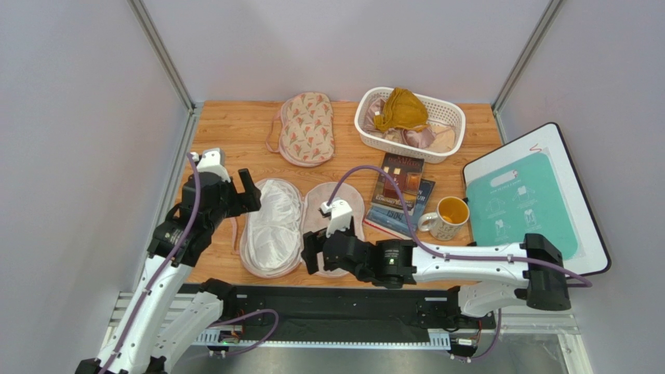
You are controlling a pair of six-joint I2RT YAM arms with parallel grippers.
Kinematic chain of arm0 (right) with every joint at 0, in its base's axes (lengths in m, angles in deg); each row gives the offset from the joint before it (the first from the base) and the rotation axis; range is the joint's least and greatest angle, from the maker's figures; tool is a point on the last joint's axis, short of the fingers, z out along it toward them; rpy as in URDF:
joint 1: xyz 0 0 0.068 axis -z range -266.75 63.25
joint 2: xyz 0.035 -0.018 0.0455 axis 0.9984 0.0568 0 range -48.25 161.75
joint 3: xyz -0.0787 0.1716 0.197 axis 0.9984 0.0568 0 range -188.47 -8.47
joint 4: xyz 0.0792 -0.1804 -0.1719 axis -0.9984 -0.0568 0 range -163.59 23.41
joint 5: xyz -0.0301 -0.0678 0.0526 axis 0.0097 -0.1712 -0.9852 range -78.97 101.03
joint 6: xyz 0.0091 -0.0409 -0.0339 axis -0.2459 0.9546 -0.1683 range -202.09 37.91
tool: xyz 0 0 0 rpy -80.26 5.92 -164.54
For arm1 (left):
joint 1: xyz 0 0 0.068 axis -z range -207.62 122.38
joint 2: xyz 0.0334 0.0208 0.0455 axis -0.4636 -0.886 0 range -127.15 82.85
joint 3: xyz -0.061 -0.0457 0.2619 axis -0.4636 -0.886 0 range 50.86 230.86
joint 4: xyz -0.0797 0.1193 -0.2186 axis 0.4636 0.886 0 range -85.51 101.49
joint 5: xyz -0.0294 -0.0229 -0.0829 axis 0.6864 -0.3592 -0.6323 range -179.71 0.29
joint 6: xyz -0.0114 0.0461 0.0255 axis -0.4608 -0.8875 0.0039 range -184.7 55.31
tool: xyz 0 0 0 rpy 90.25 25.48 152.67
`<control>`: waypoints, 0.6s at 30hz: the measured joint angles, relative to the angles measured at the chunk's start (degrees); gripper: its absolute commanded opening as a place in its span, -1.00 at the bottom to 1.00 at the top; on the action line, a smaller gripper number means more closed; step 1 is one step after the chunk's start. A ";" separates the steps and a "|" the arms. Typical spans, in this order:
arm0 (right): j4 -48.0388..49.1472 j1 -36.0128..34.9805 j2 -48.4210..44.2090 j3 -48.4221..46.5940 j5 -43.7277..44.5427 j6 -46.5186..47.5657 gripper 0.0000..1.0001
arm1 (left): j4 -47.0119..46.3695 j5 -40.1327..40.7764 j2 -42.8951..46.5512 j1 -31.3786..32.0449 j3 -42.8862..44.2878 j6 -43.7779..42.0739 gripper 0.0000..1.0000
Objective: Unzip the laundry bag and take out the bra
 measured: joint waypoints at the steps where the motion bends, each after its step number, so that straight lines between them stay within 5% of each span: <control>1: 1.68 0.17 1.42 -0.85 -1.31 0.76 0.74 | -0.02 -0.87 -0.57 -2.08 -0.04 -0.92 0.99; 8: 10.45 2.64 16.28 -10.05 -10.49 4.90 0.76 | 1.22 -5.81 -0.83 -17.00 -4.37 -6.45 1.00; 18: 14.23 4.33 35.74 -22.49 -15.58 6.67 0.83 | 1.70 -6.45 1.64 -19.96 -4.50 -8.74 0.99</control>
